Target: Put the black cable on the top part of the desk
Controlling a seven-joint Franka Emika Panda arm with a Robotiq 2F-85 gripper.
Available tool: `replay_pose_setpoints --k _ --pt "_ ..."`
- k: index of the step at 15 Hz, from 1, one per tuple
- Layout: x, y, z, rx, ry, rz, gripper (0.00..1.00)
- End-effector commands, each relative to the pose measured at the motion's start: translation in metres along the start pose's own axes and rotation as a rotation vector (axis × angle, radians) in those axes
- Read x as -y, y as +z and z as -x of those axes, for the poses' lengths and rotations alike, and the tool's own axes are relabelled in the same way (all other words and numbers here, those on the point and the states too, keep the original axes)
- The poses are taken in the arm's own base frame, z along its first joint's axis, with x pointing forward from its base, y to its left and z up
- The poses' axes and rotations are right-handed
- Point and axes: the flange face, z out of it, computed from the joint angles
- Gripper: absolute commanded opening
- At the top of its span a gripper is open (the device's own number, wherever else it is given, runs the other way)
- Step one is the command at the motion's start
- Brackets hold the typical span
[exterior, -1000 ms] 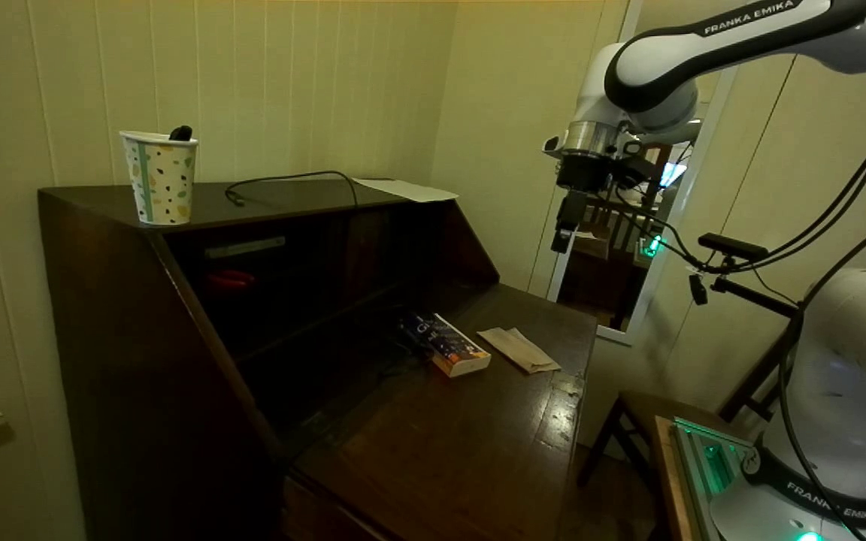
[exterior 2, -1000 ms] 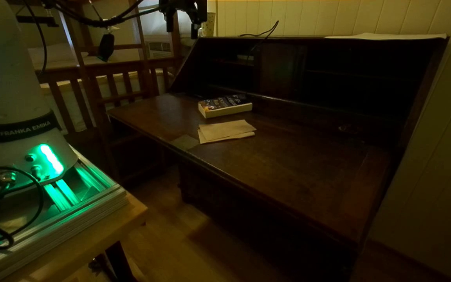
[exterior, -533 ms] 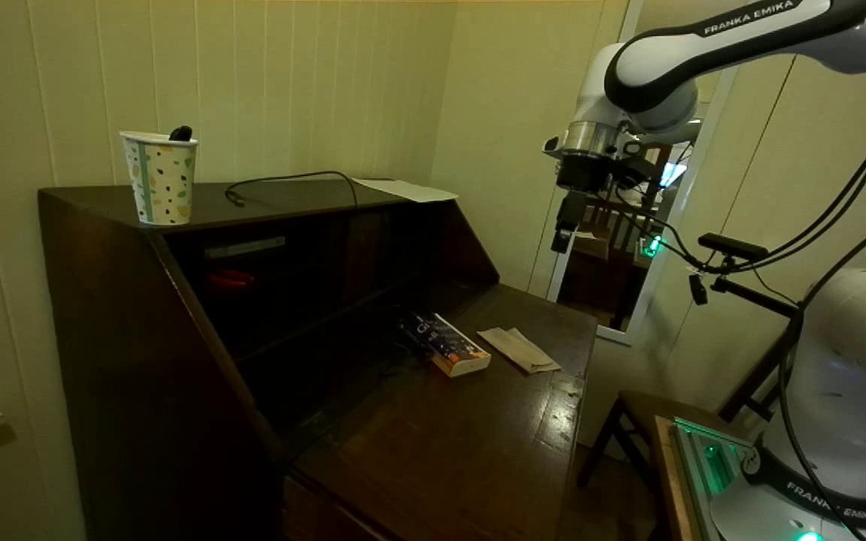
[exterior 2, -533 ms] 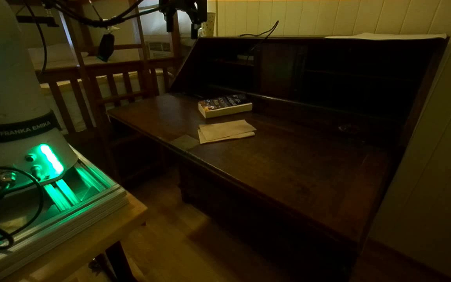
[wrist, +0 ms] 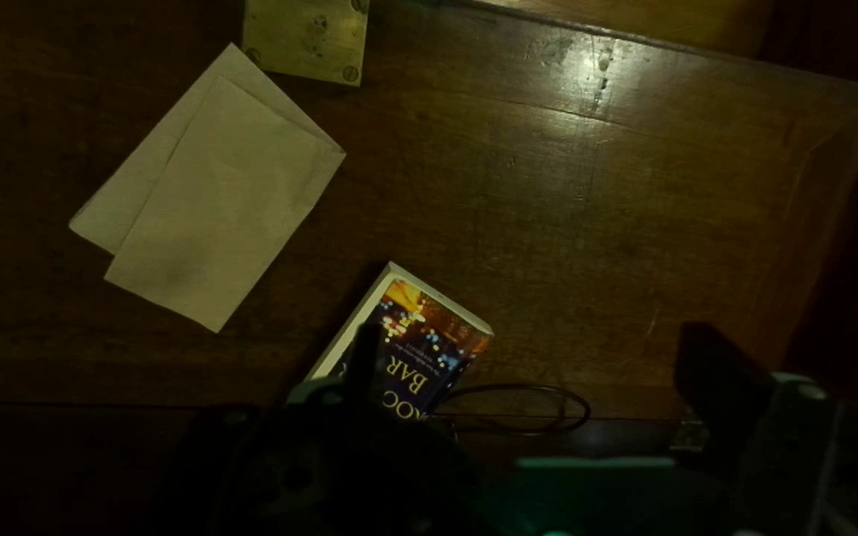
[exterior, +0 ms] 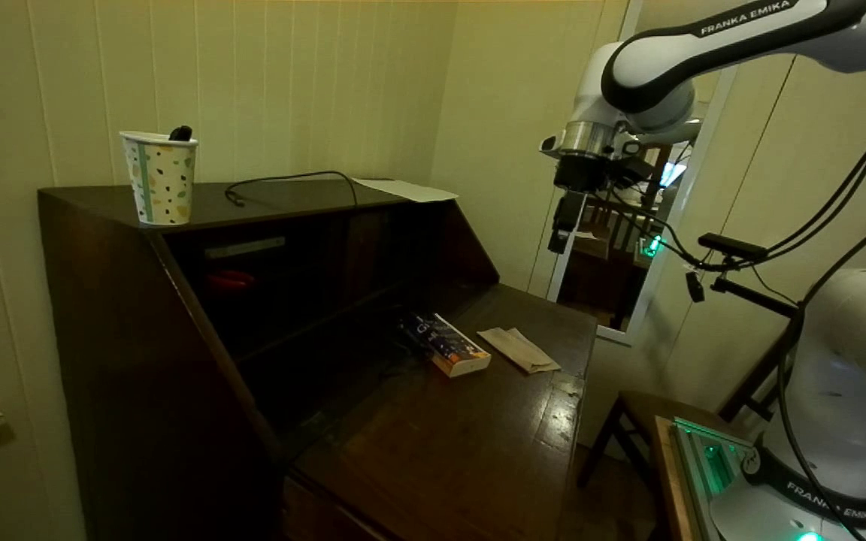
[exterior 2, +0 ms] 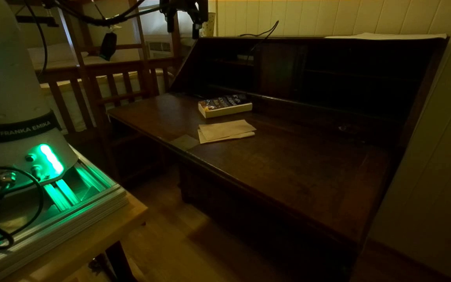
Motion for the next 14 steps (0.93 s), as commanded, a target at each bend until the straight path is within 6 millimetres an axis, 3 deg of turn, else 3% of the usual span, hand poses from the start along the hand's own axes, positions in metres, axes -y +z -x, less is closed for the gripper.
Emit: replay_pose_setpoints --k 1,5,8,14 --pt "-0.005 0.009 -0.029 -0.003 -0.052 0.033 1.0" --pt "-0.004 0.025 -0.062 -0.027 -0.056 0.084 1.0" --pt "0.004 0.033 -0.098 -0.019 -0.066 0.117 1.0" --pt "0.01 0.077 -0.165 0.174 -0.175 0.183 1.0"
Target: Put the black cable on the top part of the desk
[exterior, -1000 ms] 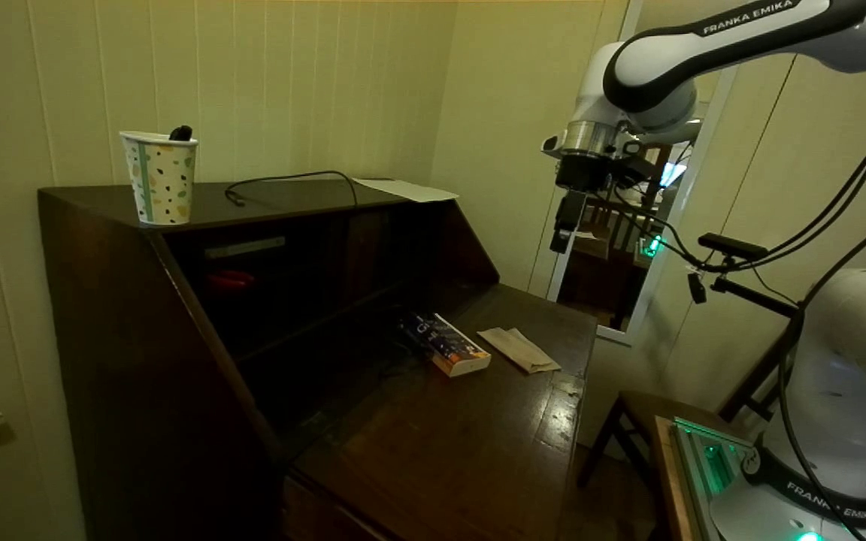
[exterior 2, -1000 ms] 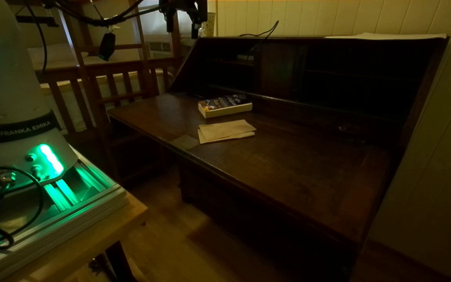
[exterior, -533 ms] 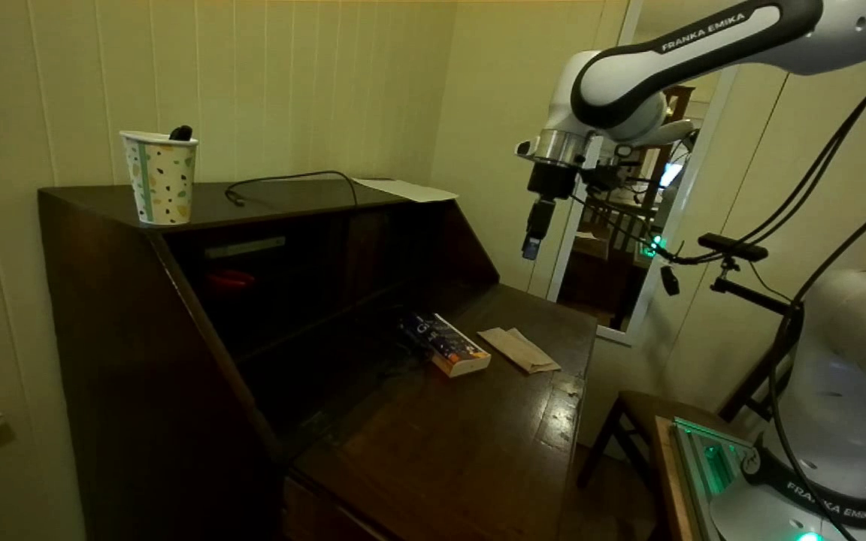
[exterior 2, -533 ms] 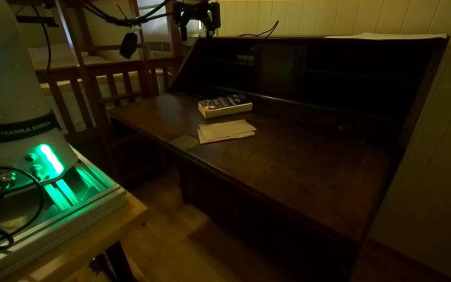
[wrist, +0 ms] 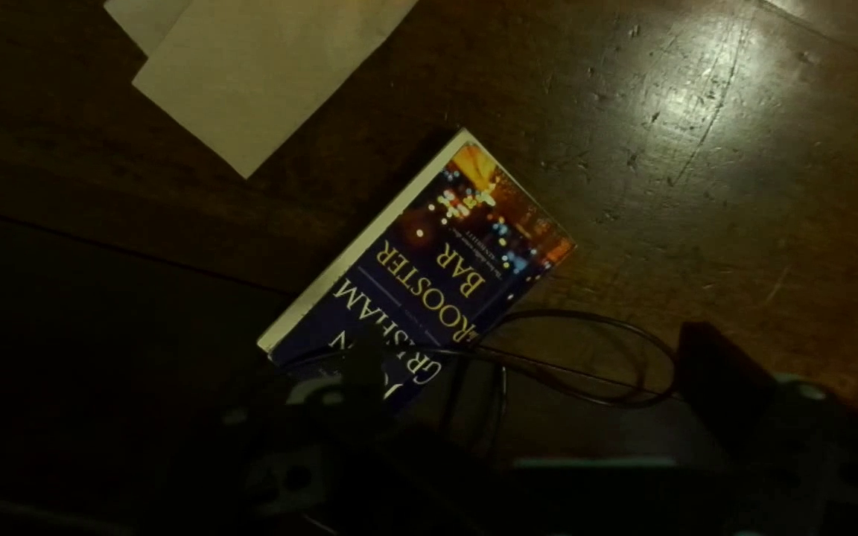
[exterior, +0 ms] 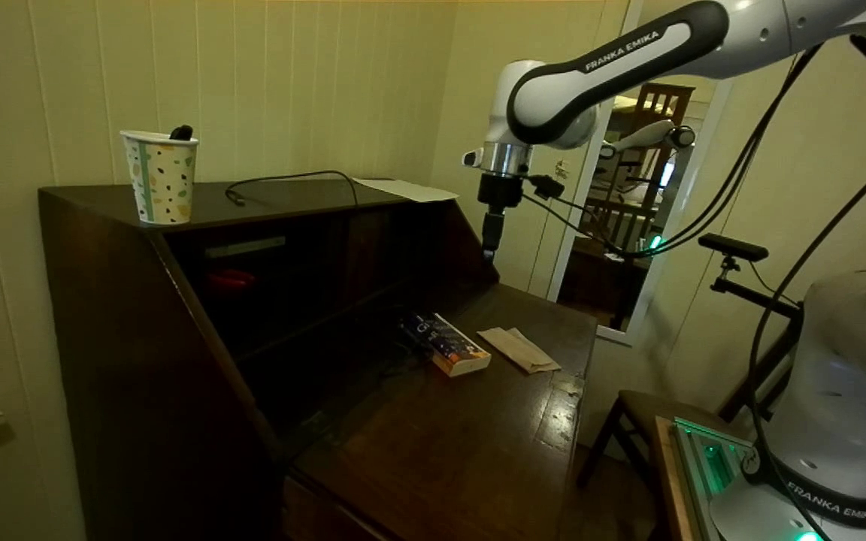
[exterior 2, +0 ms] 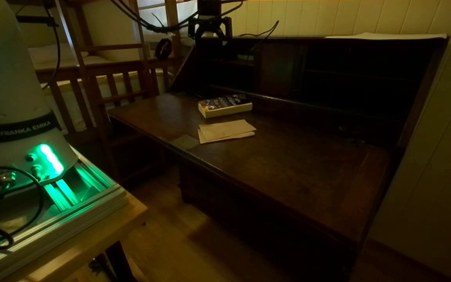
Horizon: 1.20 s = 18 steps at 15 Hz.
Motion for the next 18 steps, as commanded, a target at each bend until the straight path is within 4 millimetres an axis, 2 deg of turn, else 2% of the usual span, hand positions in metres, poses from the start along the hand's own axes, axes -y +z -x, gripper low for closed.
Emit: replay_pose_setpoints --k 1,3,4,7,10,13,18 --pt "-0.008 0.024 -0.046 0.118 -0.05 0.033 1.0" --pt "-0.009 0.033 -0.062 0.152 -0.042 0.034 1.0" --pt "0.0 0.029 -0.043 0.106 -0.051 0.019 1.0" --pt "-0.004 0.039 -0.06 0.133 -0.052 0.023 1.0" --pt "-0.007 0.037 -0.061 0.135 -0.047 0.024 1.0" --pt "0.003 0.046 -0.061 0.012 -0.055 0.037 1.0" --pt "0.022 0.082 -0.068 -0.133 -0.212 0.065 1.0"
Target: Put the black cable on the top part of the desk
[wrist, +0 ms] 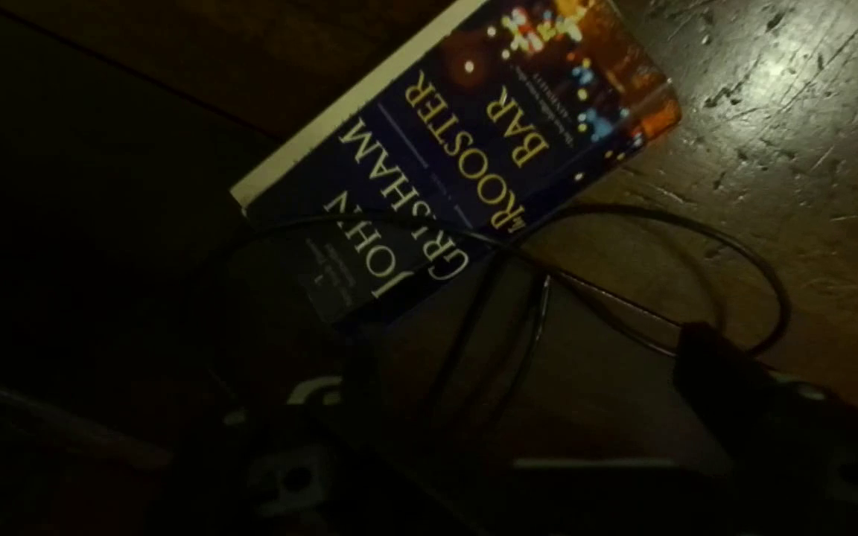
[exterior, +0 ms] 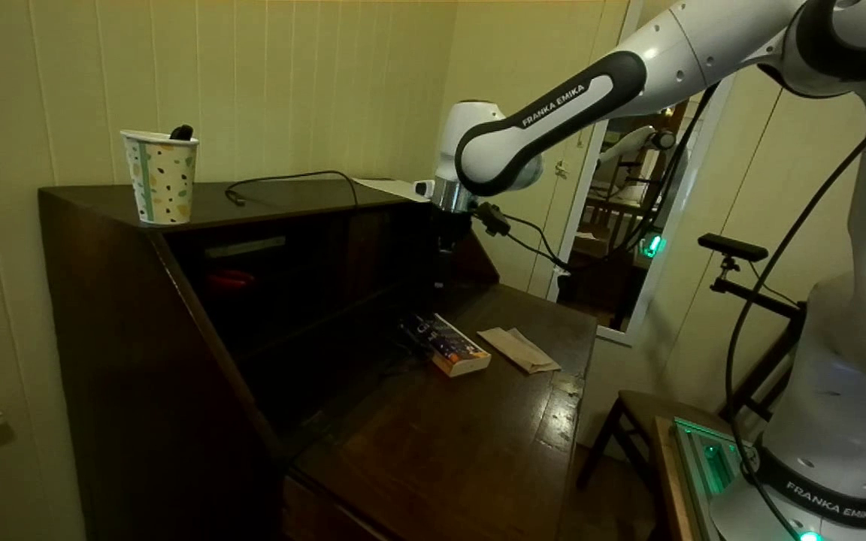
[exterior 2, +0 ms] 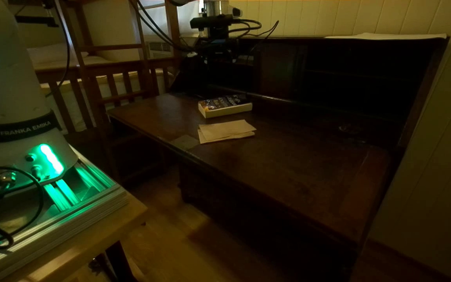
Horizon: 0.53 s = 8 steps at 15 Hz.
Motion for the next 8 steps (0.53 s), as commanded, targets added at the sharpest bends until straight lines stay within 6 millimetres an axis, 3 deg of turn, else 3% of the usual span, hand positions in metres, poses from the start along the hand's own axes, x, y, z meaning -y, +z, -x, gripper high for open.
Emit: replay_pose_setpoints --k 1,4,8 --pt "0.018 0.023 0.008 -0.069 -0.095 -0.023 1.0" --pt "0.03 0.04 0.027 -0.011 -0.213 -0.06 1.0" --pt "0.018 0.067 0.039 0.046 -0.351 -0.063 1.0"
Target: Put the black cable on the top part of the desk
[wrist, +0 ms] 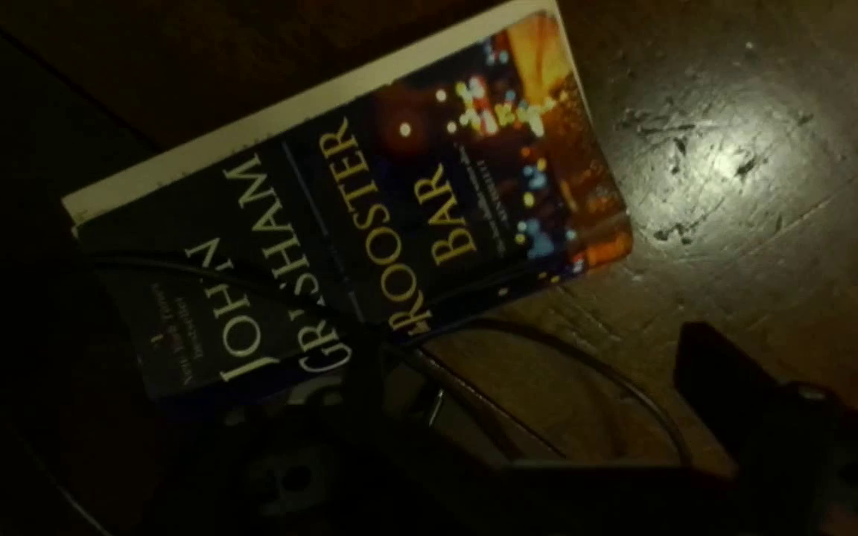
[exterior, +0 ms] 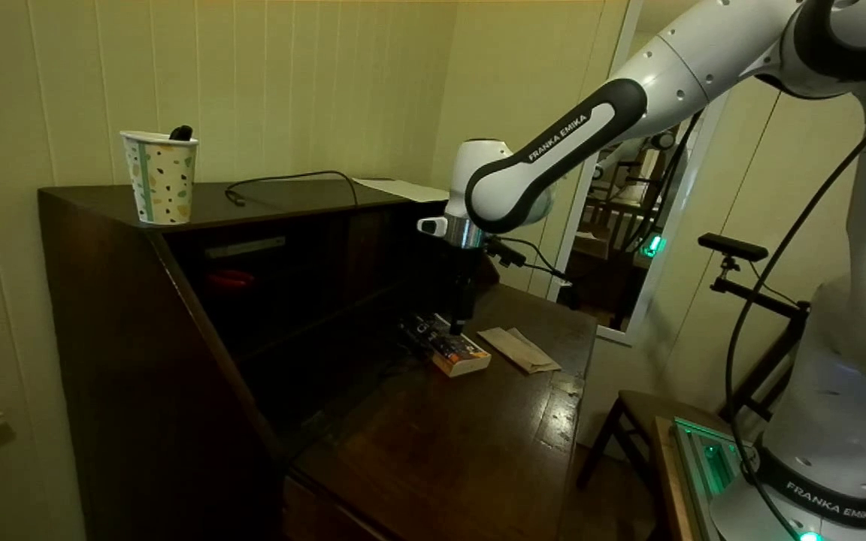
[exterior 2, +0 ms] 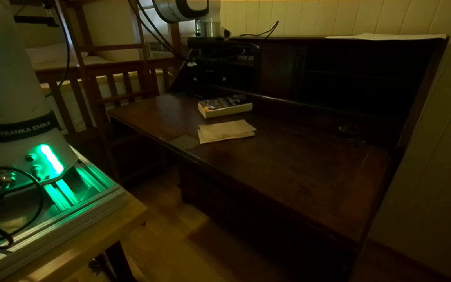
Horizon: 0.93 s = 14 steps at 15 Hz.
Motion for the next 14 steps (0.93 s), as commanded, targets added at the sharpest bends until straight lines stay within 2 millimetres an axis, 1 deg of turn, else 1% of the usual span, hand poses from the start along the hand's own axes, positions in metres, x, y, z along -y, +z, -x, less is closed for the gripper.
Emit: replay_pose_setpoints --k 1,4,5,8,11,14 --pt "-0.01 0.016 0.008 0.024 -0.099 0.012 1.0" --pt "-0.012 0.017 0.005 0.024 -0.097 0.018 1.0" --pt "-0.008 0.016 0.008 0.021 -0.078 0.0 1.0" --pt "-0.008 0.017 0.008 0.022 -0.079 -0.001 1.0" --pt "-0.012 0.018 -0.004 0.002 -0.076 0.012 1.0" --pt "-0.014 0.018 -0.01 -0.003 -0.062 0.024 1.0"
